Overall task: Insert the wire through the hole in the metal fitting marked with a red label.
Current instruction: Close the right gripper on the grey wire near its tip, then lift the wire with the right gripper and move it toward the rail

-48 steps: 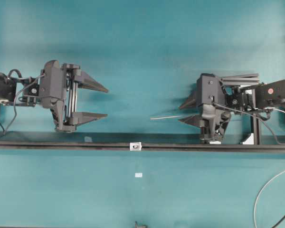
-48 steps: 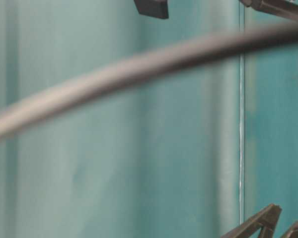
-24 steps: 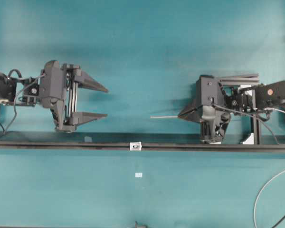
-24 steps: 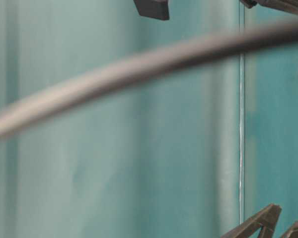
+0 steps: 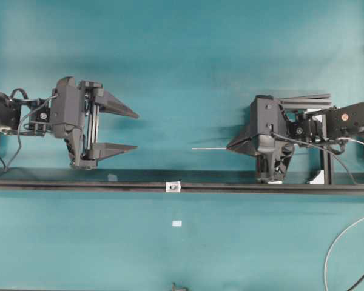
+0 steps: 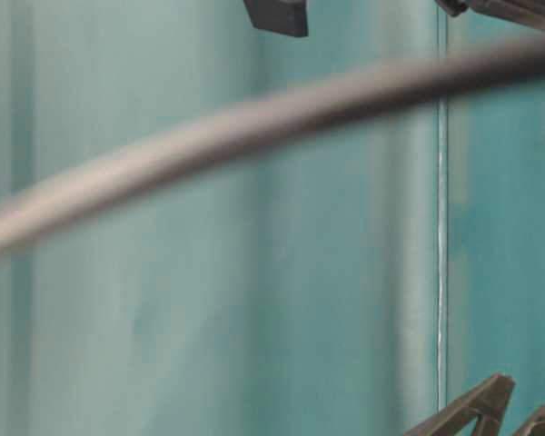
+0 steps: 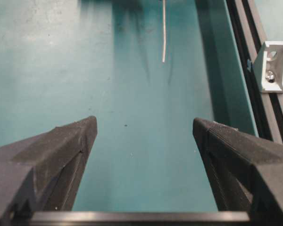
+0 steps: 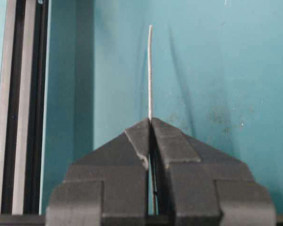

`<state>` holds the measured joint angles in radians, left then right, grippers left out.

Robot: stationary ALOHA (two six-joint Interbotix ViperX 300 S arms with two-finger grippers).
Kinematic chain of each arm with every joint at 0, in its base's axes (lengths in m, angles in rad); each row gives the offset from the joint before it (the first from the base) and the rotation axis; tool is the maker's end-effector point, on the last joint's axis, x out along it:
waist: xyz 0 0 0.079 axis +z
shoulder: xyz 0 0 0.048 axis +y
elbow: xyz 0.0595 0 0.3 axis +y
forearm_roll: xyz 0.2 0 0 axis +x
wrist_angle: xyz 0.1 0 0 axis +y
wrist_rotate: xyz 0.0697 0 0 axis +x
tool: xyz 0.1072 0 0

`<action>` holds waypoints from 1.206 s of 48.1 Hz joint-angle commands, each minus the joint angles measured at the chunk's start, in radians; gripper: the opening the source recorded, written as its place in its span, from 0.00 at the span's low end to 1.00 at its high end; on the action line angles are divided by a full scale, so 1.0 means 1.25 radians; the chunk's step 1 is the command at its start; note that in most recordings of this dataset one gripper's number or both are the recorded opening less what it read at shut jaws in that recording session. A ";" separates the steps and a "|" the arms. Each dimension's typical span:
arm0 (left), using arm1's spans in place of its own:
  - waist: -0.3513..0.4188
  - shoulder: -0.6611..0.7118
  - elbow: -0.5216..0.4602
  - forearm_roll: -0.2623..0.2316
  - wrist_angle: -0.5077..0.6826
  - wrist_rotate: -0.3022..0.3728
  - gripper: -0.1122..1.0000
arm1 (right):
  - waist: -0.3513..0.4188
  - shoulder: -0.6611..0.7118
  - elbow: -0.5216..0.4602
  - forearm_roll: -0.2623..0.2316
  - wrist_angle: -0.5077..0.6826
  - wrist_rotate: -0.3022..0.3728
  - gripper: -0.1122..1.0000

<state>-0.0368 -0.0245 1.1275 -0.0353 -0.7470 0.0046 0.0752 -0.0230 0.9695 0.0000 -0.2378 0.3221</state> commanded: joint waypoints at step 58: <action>-0.002 -0.123 -0.023 -0.004 0.066 -0.001 0.85 | -0.022 -0.178 -0.005 -0.012 0.103 -0.012 0.10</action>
<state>-0.0368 -0.1457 1.1183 -0.0383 -0.6657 0.0046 0.0491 -0.2132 0.9725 -0.0123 -0.1089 0.3083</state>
